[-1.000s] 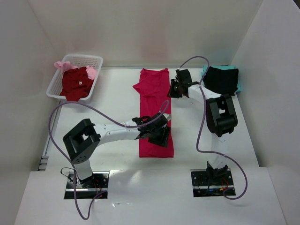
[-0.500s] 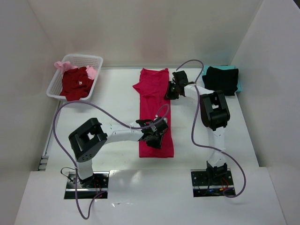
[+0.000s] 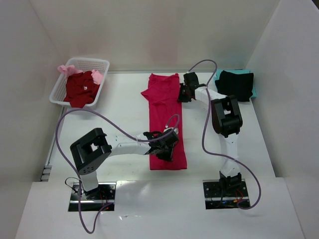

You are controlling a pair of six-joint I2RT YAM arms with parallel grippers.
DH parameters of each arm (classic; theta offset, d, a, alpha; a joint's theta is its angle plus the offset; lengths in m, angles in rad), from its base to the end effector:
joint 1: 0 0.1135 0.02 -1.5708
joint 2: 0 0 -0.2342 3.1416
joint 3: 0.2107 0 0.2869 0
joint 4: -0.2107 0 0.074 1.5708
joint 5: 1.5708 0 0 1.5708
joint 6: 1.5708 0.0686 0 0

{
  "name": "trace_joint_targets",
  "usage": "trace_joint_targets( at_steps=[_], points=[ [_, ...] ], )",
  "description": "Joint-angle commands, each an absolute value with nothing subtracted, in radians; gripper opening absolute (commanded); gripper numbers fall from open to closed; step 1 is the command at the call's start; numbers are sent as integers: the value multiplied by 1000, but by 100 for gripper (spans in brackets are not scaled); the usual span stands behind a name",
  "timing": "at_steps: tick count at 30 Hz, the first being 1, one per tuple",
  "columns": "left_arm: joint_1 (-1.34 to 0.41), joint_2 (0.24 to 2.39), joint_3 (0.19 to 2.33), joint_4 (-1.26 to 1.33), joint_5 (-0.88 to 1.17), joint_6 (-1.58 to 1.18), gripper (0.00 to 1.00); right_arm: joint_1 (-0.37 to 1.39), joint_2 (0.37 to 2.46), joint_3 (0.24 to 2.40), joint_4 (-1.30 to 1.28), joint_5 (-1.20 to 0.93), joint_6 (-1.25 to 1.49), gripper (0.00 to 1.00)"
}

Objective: Fold and stack the t-shirts

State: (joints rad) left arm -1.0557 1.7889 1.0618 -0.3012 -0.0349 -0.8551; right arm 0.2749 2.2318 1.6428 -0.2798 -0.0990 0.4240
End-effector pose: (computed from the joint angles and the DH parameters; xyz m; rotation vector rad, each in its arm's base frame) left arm 0.1961 -0.3415 0.0784 0.2611 2.7270 -0.5945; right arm 0.5008 0.1483 0.0838 0.1399 2.4777 0.4265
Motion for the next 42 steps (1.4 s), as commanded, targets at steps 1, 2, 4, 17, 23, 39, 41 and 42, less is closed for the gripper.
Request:
trace_joint_targets(
  at_steps=[1, 2, 4, 17, 23, 39, 41, 42],
  points=[
    [-1100, 1838, 994, -417, 51, -881, 32, 253, 2253, 1681, -318, -9, 402, 15],
    [-1100, 1838, 985, -417, 51, -881, 32, 253, 2253, 1681, -318, 4, 402, 16],
    [-1100, 1838, 985, -417, 51, -881, 32, 253, 2253, 1672, -318, 5, 393, 16],
    [-1100, 1847, 1025, -426, 51, -839, 32, 206, 1982, 1482, -255, -89, 414, 44],
    [-1100, 1856, 1034, -426, 51, -828, 32, 206, 1844, 1303, -225, -149, 434, 32],
    [-1100, 1856, 1025, -408, 69, -828, 32, 302, 1870, 1186, -193, -213, 472, 7],
    [-1100, 1856, 1015, -408, 69, -828, 32, 313, 1881, 1186, -193, -213, 472, 7],
    [-1100, 1856, 1015, -408, 69, -828, 32, 313, 1881, 1186, -193, -213, 472, 7]
  ],
)
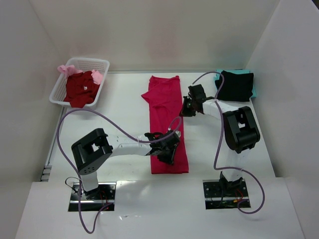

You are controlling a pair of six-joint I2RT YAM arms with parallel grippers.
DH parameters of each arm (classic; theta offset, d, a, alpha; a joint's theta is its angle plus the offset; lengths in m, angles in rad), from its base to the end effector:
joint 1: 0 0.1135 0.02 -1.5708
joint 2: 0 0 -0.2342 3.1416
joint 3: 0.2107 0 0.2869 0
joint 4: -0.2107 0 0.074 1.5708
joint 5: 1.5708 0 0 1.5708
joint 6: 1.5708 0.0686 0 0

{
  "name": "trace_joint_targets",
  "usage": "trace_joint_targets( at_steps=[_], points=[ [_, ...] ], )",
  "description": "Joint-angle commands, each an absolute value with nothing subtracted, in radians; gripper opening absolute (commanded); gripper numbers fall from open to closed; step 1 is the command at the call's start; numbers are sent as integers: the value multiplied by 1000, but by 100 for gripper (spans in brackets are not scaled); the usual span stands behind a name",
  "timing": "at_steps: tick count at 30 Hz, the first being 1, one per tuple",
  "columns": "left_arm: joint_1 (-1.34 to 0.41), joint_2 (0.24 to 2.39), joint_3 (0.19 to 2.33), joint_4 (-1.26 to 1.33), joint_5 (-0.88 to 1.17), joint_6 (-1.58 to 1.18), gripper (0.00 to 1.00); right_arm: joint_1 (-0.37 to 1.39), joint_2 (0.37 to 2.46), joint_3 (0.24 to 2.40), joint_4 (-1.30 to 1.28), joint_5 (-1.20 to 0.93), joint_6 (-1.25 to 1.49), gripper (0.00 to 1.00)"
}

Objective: Fold and stack the t-shirts

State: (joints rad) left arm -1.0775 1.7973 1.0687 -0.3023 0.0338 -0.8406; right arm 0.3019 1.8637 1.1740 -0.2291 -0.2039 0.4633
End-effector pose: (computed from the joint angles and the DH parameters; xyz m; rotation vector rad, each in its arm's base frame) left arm 0.1851 -0.3491 0.0774 0.3420 2.7634 -0.6578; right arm 0.4044 0.1405 0.0933 0.1178 2.5521 0.5646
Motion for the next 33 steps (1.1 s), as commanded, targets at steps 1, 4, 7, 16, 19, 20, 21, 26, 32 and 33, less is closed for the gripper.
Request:
trace_joint_targets(
  at_steps=[1, 4, 7, 16, 19, 20, 21, 26, 32, 33],
  points=[
    [-1100, 1856, 1015, -408, 69, -837, 32, 325, 1891, 1195, -193, -201, 472, 7],
    [-1100, 1856, 1015, -408, 69, -838, 32, 334, 1914, 1195, -221, -163, 463, 7],
    [-1100, 1856, 1015, -408, 69, -838, 32, 334, 1937, 1204, -245, -101, 463, 7],
    [-1100, 1856, 1006, -399, 78, -847, 32, 316, 1957, 1249, -290, 5, 445, 7],
    [-1100, 1856, 997, -399, 78, -847, 32, 307, 1970, 1282, -301, 14, 436, 7],
    [-1100, 1847, 997, -399, 78, -847, 32, 307, 1979, 1292, -301, 26, 436, 8],
    [-1100, 1847, 997, -399, 78, -847, 32, 307, 1979, 1305, -301, 38, 427, 8],
    [-1100, 1847, 986, -399, 78, -847, 32, 307, 2014, 1356, -322, 47, 417, 8],
    [-1100, 1847, 986, -399, 78, -847, 32, 307, 1964, 1387, -345, 55, 399, 8],
    [-1100, 1847, 986, -399, 78, -847, 32, 307, 1933, 1387, -354, 46, 399, 8]
  ],
)
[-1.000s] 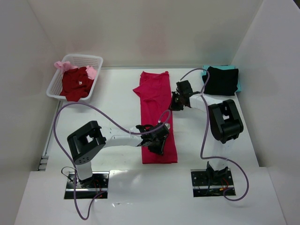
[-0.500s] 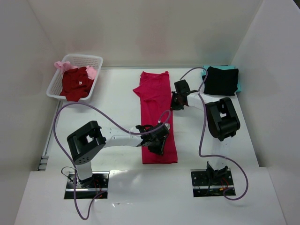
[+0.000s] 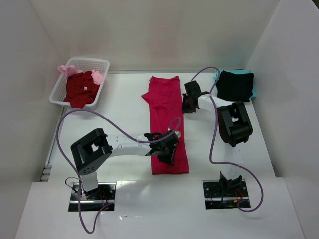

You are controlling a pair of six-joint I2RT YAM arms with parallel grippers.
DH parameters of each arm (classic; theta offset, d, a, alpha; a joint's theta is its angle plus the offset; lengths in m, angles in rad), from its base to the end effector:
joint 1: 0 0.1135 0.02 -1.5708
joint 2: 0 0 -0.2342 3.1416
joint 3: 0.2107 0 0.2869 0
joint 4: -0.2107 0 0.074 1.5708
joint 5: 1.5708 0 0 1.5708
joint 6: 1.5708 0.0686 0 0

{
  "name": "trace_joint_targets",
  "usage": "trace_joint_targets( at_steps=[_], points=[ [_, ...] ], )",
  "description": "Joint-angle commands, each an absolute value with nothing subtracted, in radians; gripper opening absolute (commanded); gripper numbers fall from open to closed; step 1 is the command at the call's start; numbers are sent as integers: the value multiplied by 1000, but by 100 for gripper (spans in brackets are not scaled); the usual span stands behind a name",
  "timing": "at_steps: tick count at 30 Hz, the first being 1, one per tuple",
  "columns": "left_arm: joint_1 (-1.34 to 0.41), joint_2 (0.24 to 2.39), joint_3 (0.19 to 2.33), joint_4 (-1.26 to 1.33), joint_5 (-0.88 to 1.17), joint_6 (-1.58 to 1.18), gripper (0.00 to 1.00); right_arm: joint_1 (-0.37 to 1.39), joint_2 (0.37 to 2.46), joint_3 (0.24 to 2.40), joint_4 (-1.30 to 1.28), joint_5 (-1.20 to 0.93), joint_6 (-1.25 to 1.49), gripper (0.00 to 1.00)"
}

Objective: Fold and stack the t-shirts

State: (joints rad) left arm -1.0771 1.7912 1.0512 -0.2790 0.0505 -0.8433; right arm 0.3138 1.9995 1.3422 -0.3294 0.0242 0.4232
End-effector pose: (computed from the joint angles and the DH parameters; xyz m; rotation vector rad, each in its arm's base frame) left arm 0.1834 -0.3482 0.0758 0.3446 2.7636 -0.6863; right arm 0.4330 0.1388 0.0837 0.1503 2.5726 0.2500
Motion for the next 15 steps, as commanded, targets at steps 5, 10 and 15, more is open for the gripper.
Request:
trace_joint_targets(
  at_steps=[5, 10, 15],
  points=[
    [-1100, 1847, 986, -399, 87, -847, 32, 307, 1847, 1345, -336, -78, 420, 11],
    [-1100, 1847, 986, -390, 97, -847, 32, 307, 1870, 1296, -290, -126, 430, 12],
    [-1100, 1847, 977, -380, 97, -856, 32, 307, 1960, 1339, -265, -158, 440, 12]
  ],
)
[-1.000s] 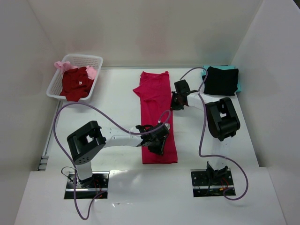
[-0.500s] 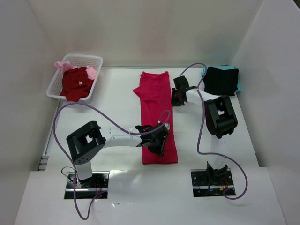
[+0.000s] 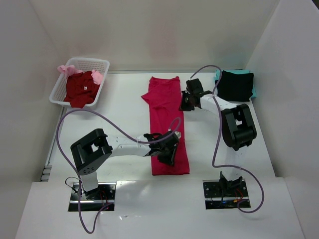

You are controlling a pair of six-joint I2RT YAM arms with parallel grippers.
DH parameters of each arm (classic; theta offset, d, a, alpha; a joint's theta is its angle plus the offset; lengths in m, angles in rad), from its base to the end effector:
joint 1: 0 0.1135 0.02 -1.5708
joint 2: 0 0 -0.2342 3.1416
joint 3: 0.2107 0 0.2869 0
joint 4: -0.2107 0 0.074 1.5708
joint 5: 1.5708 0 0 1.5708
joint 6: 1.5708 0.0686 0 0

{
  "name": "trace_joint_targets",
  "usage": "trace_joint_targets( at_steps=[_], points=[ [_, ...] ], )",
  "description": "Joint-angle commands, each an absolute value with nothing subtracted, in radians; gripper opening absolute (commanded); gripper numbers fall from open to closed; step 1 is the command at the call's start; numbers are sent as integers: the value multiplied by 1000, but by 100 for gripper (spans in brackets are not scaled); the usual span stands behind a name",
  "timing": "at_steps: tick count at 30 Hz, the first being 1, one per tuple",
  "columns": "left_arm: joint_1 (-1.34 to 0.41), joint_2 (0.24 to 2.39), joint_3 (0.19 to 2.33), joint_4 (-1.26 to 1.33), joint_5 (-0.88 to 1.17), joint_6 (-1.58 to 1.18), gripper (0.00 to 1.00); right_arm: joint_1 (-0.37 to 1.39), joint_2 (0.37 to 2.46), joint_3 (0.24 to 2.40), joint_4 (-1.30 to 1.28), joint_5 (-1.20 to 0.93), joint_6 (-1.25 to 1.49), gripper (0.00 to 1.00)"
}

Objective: Fold and stack the t-shirts

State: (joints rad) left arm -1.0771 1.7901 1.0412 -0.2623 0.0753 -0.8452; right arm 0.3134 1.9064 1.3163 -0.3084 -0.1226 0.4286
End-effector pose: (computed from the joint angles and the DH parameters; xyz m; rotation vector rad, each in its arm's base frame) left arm 0.1816 -0.3484 0.0743 0.3532 2.7709 -0.7182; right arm 0.4275 0.1474 0.1172 0.0911 2.5179 0.4632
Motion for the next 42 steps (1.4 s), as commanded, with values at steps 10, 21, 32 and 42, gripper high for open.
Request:
trace_joint_targets(
  at_steps=[10, 21, 32, 42],
  points=[
    [-1100, 1847, 968, -380, 97, -874, 32, 325, 2152, 1529, -333, -46, 399, 11],
    [-1100, 1847, 968, -380, 87, -874, 32, 316, 2310, 1756, -365, 18, 367, 11],
    [-1100, 1847, 968, -390, 87, -874, 32, 221, 2347, 1889, -427, 9, 351, 14],
    [-1100, 1838, 977, -413, 77, -865, 32, 144, 2129, 1732, -383, -83, 330, 34]
  ],
)
